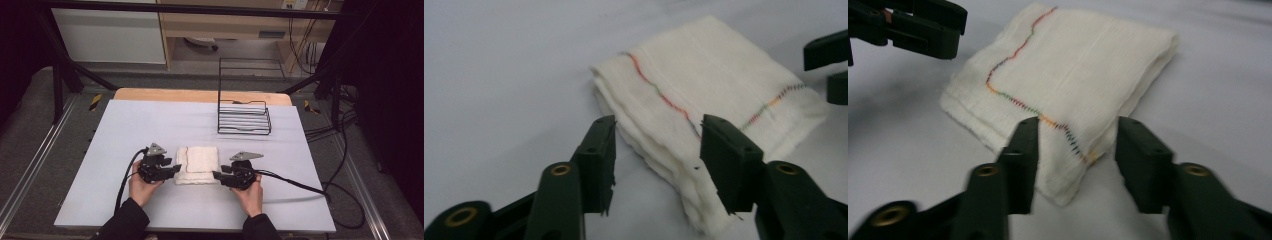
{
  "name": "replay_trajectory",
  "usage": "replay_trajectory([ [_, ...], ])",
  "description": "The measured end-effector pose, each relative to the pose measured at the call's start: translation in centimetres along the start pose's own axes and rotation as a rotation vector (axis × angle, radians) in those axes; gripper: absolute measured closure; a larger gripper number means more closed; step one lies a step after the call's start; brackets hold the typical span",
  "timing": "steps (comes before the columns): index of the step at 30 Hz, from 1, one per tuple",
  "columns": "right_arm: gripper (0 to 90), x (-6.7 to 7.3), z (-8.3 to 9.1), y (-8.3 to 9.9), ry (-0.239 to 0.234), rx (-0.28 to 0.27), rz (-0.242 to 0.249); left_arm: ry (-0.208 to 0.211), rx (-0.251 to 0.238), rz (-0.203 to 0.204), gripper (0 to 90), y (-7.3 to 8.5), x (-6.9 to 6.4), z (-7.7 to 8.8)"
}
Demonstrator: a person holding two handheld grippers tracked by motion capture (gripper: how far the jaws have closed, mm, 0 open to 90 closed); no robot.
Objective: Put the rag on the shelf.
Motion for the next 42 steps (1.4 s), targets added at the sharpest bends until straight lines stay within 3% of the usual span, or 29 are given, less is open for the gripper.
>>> replay_trajectory([
  [1, 46.4, -0.2, 0.3, -0.1, -0.001, -0.006, 0.016, -0.003, -0.002, -0.004, 44.3, -0.3, 0.3, -0.1],
  [3, 31.4, -0.5, 0.8, -0.3, 0.009, -0.033, 0.054, -0.008, 0.003, -0.011, 36.7, -0.7, 0.6, -0.2],
  [5, 24.4, -0.8, 1.3, -0.4, 0.02, -0.045, 0.09, -0.033, 0.022, -0.022, 31.9, -1.5, 1.2, -0.9],
  [8, 14.0, -1.5, 2.0, -0.4, 0.008, -0.066, 0.097, -0.065, 0.032, -0.035, 27.6, -2.3, 1.9, -1.7],
  [12, 8.1, -2.6, 2.9, 0.0, 0.023, -0.064, 0.096, -0.057, 0.048, 0.0, 26.5, -3.1, 2.9, -2.8],
  [20, 2.8, -3.4, 3.4, 0.7, 0.033, -0.074, 0.083, -0.045, 0.1, 0.049, 42.6, -3.4, 3.3, -5.1],
  [24, 2.4, -3.4, 3.3, 0.8, 0.032, -0.067, 0.089, -0.005, 0.1, 0.071, 52.7, -3.4, 3.4, -5.6],
  [29, 1.9, -3.5, 3.5, 0.7, 0.036, -0.071, 0.091, -0.003, 0.104, 0.066, 65.6, -3.5, 2.9, -5.8],
  [36, 1.7, -3.6, 3.5, 0.6, 0.033, -0.069, 0.094, 0.005, 0.115, 0.062, 73.7, -3.5, 2.6, -5.9],
  [42, 2.0, -3.8, 3.2, 0.2, 0.023, -0.074, 0.084, -0.014, 0.119, 0.055, 79.2, -3.5, 2.3, -5.9],
])
Point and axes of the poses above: each handheld gripper's, and its own axes: z roughly backward along the jaws, y roughly out of its underside, x roughly to its left, the point moved 5 cm from there along -z, roughly forward along the jaws, and after that the axes turned 9 degrees about x, right-handed, at the moved point
